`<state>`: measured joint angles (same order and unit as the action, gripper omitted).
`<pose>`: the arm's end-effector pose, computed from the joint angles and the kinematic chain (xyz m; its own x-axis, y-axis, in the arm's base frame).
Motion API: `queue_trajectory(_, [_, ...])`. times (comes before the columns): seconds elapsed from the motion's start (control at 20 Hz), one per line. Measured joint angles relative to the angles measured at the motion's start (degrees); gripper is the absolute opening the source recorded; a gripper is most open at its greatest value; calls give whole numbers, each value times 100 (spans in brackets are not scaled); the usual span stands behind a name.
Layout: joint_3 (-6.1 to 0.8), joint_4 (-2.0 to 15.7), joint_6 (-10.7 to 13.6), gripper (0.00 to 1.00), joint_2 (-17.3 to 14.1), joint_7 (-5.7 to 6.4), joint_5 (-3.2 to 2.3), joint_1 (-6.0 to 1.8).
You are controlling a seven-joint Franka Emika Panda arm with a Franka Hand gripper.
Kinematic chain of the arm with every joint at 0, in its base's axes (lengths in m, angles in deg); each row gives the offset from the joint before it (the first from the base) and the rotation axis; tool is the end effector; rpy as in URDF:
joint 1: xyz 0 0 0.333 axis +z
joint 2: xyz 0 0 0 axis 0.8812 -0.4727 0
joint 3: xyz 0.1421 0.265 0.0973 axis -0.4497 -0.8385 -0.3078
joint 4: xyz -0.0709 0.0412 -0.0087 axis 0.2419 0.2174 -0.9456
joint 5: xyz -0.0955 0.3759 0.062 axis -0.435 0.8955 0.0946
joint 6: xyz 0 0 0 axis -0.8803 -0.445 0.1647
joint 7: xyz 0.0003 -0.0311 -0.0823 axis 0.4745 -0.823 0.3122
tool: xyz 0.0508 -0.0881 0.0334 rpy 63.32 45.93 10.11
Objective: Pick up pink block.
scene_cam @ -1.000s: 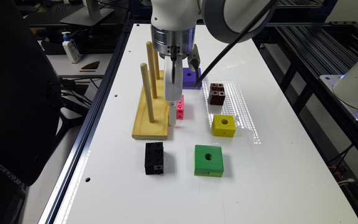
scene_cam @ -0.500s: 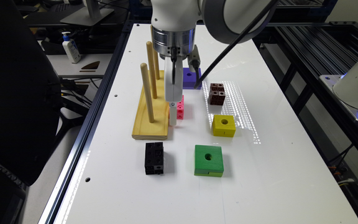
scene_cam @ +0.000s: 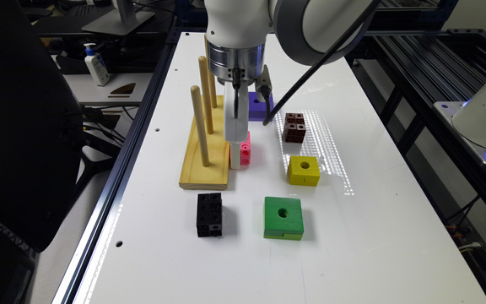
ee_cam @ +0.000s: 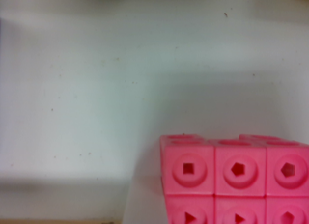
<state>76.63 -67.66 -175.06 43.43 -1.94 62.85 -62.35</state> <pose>0.5704 0.0653 0.1729 0.7217 -0.6911 -0.0400 -0.6922 -0.7199 -0.0510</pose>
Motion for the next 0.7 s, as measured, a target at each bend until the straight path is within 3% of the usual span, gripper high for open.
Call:
queue_trajectory(0.5, [19,-7,9,0,28,0,0,-2])
queue_trajectory(0.7, [19,-13,241,0,283,0,0,-2])
